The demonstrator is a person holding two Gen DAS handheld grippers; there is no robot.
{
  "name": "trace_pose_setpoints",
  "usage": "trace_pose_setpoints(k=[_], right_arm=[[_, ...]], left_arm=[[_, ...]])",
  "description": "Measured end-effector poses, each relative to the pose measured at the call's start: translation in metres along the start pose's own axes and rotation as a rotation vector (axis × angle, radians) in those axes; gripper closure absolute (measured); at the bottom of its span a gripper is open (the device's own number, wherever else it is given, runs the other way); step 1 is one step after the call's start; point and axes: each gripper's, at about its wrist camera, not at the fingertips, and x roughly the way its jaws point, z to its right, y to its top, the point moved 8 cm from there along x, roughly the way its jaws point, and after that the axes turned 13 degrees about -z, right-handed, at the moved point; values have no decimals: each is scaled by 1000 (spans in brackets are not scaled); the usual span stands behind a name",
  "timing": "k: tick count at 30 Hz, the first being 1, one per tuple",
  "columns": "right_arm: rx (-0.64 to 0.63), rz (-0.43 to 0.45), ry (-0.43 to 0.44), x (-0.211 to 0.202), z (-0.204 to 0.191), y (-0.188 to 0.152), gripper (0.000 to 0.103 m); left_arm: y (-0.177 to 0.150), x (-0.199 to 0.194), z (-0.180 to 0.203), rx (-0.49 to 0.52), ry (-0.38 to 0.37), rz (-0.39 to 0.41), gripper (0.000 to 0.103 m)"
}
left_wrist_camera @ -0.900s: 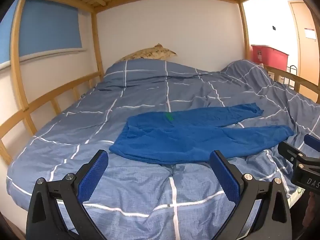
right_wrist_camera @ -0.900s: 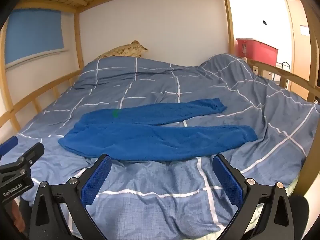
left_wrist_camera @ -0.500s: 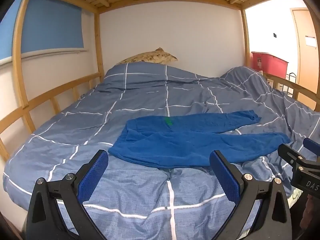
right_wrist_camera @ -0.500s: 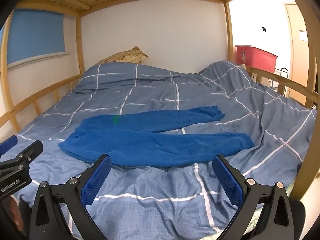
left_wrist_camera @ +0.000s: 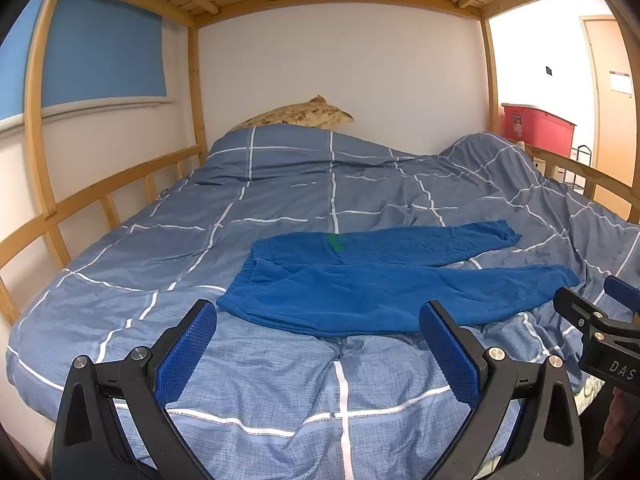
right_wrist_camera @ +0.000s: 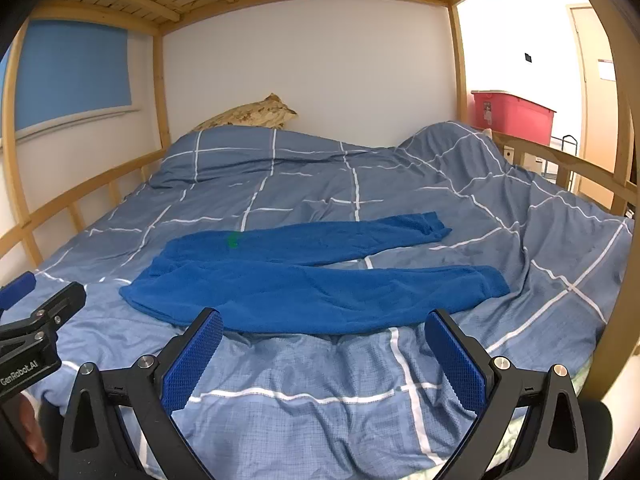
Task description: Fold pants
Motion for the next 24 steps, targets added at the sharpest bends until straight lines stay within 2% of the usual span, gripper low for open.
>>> trace_pose_setpoints(k=[24], right_arm=[[10, 11, 8, -2, 0, 2, 0]], left_arm=[[2, -7, -5, -19, 9, 16, 0]])
